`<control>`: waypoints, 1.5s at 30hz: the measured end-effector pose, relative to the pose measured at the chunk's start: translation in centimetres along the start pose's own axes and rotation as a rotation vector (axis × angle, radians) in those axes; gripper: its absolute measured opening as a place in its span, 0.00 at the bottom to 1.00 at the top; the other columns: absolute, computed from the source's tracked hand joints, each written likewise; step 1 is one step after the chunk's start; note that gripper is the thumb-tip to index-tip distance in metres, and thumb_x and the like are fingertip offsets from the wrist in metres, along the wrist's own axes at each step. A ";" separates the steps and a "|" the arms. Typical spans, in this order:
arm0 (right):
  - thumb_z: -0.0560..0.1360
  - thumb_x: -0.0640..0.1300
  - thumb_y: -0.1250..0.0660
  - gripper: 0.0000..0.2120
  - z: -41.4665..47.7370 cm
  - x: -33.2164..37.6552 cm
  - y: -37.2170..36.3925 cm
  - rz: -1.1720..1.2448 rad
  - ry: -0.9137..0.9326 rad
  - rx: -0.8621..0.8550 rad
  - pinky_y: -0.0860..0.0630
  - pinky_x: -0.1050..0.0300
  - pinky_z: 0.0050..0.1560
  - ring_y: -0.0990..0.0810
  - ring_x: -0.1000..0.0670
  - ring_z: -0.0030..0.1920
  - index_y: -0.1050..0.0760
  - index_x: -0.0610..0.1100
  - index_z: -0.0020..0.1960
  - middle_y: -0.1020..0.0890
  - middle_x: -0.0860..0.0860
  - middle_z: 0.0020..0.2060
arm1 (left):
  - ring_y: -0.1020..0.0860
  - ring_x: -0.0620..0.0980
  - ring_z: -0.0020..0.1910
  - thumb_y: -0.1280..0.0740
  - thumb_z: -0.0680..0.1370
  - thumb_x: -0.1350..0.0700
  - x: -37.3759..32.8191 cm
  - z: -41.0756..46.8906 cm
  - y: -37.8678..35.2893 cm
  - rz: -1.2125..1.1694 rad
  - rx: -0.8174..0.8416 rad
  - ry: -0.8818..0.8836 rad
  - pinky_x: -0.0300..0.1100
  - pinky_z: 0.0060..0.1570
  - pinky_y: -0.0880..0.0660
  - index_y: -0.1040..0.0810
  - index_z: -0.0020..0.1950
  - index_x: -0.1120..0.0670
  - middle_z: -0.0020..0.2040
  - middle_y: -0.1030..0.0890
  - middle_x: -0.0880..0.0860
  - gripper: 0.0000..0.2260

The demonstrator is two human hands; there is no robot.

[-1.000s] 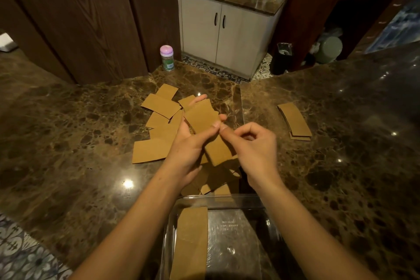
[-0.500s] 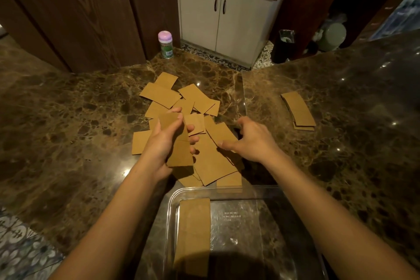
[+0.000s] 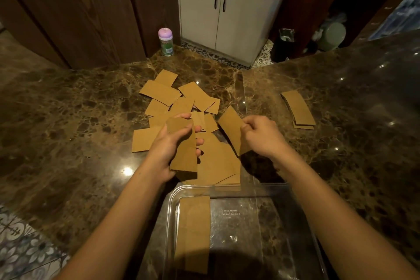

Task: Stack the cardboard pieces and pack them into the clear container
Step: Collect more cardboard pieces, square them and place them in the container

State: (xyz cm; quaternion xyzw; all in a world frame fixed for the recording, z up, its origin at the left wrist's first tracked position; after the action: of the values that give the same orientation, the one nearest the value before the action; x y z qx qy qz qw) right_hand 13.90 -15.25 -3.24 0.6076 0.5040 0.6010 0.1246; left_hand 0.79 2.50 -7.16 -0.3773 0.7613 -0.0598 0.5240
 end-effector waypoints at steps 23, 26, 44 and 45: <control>0.75 0.54 0.22 0.17 -2.7 8.5 -1.5 0.021 0.398 -0.025 0.18 0.58 0.52 0.17 0.62 0.46 0.16 0.49 0.61 0.15 0.58 0.46 | 0.16 0.58 0.41 0.37 0.84 0.60 -4.2 -1.1 0.0 0.077 -0.031 -0.204 0.52 0.37 0.17 0.29 0.71 0.43 0.57 0.18 0.63 0.18; 0.69 0.55 0.18 0.32 -2.6 7.4 -4.7 -0.246 0.443 0.245 0.21 0.49 0.64 0.20 0.54 0.60 0.22 0.51 0.70 0.17 0.54 0.61 | 0.19 0.57 0.38 0.37 0.83 0.62 -4.4 -1.2 2.8 0.035 -0.118 -0.190 0.48 0.33 0.19 0.28 0.66 0.50 0.56 0.21 0.64 0.13; 0.86 0.50 0.41 0.13 -2.3 5.1 -3.7 -0.137 0.440 0.147 0.22 0.47 0.48 0.20 0.52 0.45 0.18 0.48 0.55 0.16 0.50 0.45 | 0.19 0.57 0.39 0.33 0.82 0.60 -2.9 -0.9 3.7 -0.024 -0.143 -0.139 0.47 0.35 0.20 0.25 0.65 0.51 0.55 0.20 0.63 0.12; 0.86 0.49 0.40 0.13 -2.1 4.9 -2.7 -0.058 0.415 0.060 0.24 0.50 0.47 0.20 0.51 0.46 0.18 0.47 0.55 0.16 0.50 0.45 | 0.19 0.56 0.39 0.33 0.82 0.60 -2.9 -0.9 3.4 -0.012 -0.142 -0.138 0.47 0.35 0.20 0.26 0.66 0.52 0.55 0.20 0.63 0.13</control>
State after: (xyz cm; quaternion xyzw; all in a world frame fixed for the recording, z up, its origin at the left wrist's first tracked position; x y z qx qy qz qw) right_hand 9.72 -11.24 -1.76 0.4593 0.5539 0.6942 0.0170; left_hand -1.23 6.50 -6.28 -0.4214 0.7235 0.0174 0.5465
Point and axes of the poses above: each hand's wrist, its own z-axis towards the middle knuckle, its own y-axis out of the back of the hand, x = y × z, the point moved 9 cm from there along z, towards the middle knuckle
